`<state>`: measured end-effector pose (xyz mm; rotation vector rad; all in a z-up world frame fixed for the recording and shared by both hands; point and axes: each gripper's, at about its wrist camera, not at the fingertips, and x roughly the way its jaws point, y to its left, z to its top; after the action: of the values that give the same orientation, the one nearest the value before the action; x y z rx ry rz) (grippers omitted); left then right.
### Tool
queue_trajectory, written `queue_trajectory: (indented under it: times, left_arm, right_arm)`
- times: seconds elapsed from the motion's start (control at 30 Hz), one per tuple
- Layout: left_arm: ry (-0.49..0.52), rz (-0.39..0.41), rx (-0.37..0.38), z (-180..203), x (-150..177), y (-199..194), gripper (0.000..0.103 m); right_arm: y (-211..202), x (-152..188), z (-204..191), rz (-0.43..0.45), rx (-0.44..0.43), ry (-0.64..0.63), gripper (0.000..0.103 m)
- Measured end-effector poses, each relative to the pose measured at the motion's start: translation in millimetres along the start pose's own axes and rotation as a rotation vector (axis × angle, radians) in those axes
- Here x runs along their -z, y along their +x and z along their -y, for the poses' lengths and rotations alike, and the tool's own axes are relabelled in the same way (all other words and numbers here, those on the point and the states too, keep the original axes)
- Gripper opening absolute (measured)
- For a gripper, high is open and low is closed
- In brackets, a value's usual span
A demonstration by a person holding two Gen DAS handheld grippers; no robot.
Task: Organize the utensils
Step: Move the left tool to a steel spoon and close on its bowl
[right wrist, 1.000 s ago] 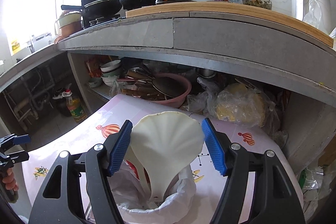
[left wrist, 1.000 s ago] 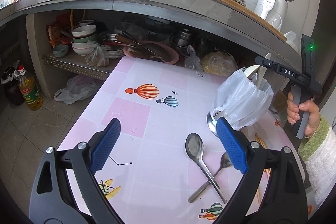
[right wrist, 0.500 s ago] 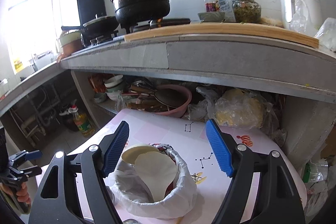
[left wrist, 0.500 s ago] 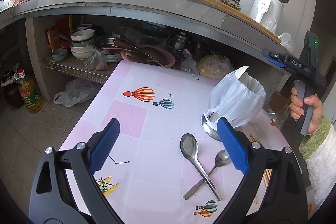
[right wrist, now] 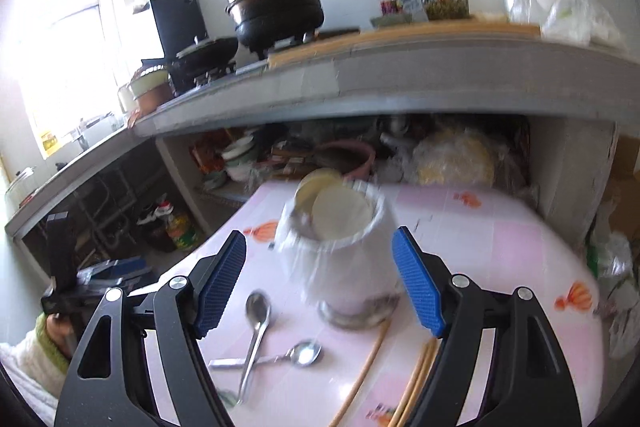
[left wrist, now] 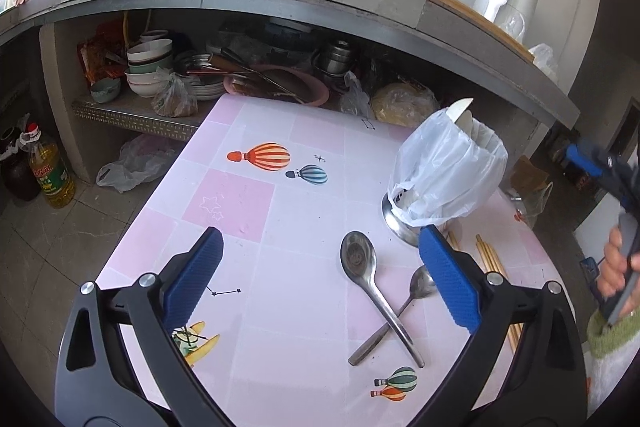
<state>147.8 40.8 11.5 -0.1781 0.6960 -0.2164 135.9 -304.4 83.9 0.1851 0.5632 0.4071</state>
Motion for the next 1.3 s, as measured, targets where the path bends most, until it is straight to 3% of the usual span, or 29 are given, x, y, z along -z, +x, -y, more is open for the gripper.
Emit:
queue_trajectory:
  times: [0.27, 0.43, 0.8, 0.87, 0.93, 1.1, 1.3]
  left_arm:
    - [-0.014, -0.055, 0.055, 0.6, 9.7, 14.7, 0.095]
    - [-0.013, -0.076, 0.116, 5.8, 13.4, 26.1, 0.095]
    - [0.23, -0.161, 0.138, 27.1, 9.9, 96.6, 0.094]
    - [0.256, -0.189, 0.165, 25.9, 9.0, 107.4, 0.087]
    - [0.277, -0.245, 0.201, 24.8, 7.6, 121.4, 0.073]
    - [0.303, -0.36, 0.287, 21.6, 8.1, 147.2, 0.061]
    - [0.3, -0.42, 0.345, 18.4, 4.2, 163.8, 0.048]
  right_arm:
    - [27.2, 80.0, -21.4, -0.137, 0.007, 0.081, 0.073]
    - [50.2, 110.4, -24.3, -0.221, 0.03, 0.11, 0.065]
    - [64.5, 120.1, -15.1, -0.265, 0.018, 0.151, 0.063]
    - [66.9, 120.3, -12.1, -0.271, 0.019, 0.156, 0.062]
    - [70.0, 120.0, -9.4, -0.277, 0.017, 0.161, 0.062]
    - [77.1, 119.9, -3.8, -0.291, 0.016, 0.174, 0.062]
    - [84.5, 121.7, 2.4, -0.305, 0.018, 0.187, 0.062]
